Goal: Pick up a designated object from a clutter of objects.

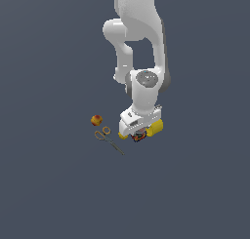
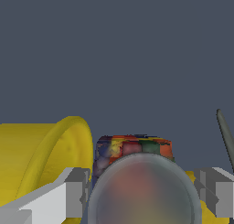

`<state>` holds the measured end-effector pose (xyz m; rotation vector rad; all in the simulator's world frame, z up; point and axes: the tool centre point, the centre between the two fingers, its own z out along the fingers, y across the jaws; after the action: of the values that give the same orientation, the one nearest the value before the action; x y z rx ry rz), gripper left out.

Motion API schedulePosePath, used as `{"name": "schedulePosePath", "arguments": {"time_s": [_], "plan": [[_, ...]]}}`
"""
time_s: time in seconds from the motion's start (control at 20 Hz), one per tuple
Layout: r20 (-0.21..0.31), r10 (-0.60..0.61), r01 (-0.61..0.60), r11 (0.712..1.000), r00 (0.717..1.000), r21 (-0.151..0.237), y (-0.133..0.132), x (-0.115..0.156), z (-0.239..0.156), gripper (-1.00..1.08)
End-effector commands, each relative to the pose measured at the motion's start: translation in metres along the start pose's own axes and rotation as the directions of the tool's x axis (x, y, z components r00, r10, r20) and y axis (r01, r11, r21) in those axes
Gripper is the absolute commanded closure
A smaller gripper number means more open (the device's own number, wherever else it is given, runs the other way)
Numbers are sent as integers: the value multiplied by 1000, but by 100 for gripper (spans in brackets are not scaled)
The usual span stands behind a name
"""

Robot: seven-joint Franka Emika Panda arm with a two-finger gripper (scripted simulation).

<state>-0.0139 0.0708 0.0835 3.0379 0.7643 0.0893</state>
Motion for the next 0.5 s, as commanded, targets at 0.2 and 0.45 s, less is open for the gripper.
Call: {"name": "schedulePosePath", "arguments": {"time_s": [0.2, 0.45], "plan": [[1, 0, 0, 1000, 1000, 1, -1, 1, -4, 108], [4, 0, 0, 1000, 1000, 2, -2, 3, -20, 108]]}}
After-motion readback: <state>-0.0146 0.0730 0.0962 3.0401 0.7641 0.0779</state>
